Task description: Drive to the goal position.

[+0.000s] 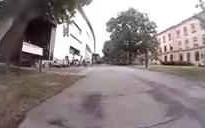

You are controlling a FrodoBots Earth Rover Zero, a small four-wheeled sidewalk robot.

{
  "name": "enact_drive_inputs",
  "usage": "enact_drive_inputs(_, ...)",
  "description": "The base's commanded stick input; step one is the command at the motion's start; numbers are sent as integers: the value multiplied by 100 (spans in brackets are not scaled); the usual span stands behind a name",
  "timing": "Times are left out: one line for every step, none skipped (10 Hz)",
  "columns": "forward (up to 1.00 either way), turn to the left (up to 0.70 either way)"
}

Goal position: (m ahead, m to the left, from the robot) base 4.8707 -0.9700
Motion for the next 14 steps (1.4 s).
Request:
enact_drive_inputs(70,0)
enact_drive_inputs(70,0)
enact_drive_inputs(70,0)
enact_drive_inputs(70,0)
enact_drive_inputs(70,0)
enact_drive_inputs(70,0)
enact_drive_inputs(70,0)
enact_drive_inputs(70,0)
enact_drive_inputs(70,0)
enact_drive_inputs(70,0)
enact_drive_inputs(70,0)
enact_drive_inputs(70,0)
enact_drive_inputs(70,0)
enact_drive_inputs(70,0)
